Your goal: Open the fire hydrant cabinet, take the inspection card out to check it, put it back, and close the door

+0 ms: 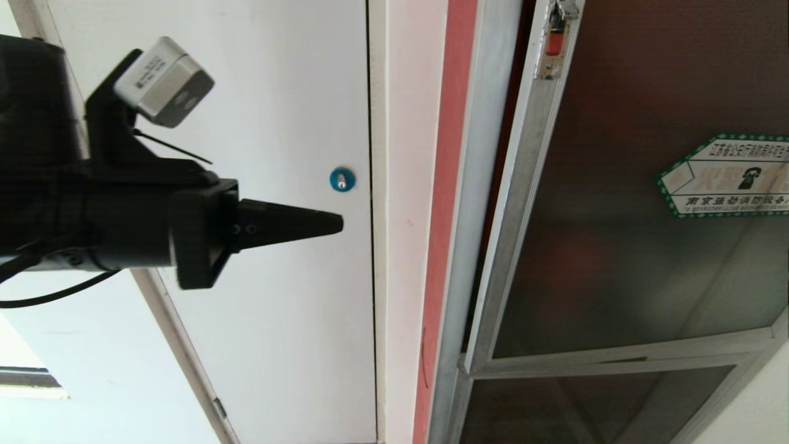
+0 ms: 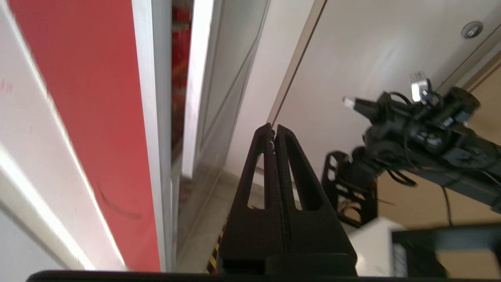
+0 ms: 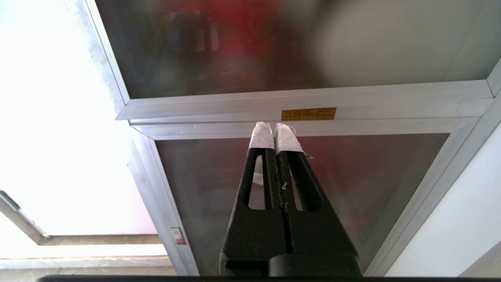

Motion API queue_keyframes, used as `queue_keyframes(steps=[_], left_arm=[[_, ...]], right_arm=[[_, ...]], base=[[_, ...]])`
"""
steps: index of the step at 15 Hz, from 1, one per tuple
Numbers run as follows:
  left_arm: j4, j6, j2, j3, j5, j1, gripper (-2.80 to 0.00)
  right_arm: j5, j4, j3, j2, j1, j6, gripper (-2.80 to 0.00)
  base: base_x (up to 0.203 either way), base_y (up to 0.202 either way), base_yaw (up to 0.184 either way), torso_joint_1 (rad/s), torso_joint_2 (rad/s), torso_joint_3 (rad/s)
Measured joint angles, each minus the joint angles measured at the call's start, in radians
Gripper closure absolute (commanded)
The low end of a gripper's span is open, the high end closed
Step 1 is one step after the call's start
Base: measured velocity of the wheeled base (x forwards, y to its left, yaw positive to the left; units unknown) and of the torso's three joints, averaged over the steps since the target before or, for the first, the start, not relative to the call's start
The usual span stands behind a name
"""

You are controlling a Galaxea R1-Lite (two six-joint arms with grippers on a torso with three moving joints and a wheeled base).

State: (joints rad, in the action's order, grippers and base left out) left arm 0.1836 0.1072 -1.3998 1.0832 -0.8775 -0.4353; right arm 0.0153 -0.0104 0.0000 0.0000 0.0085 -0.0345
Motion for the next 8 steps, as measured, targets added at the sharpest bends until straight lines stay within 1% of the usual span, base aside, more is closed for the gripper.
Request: queue_keyframes(steps=[1, 3, 8], left_arm=[[0.036, 0.005, -0.046, 0.03, 0.005, -0.019, 0.0], [0.057, 0.007, -0.131, 0.091, 0.044, -0.059, 0.0], [0.061, 0.006, -0.292, 0.219, 0.217, -0.183, 0.0]], right_arm=[[0.0, 0.0, 0.0, 0.0, 0.0, 0.0, 0.0], [0.0, 0.0, 0.0, 0.0, 0.0, 0.0, 0.0], [0.0, 0.0, 0.0, 0.0, 0.0, 0.0, 0.0]], base=[[0.0, 0.0, 0.0, 0.0, 0.0, 0.0], [0.0, 0.0, 0.0, 0.0, 0.0, 0.0], [0.0, 0.0, 0.0, 0.0, 0.0, 0.0]])
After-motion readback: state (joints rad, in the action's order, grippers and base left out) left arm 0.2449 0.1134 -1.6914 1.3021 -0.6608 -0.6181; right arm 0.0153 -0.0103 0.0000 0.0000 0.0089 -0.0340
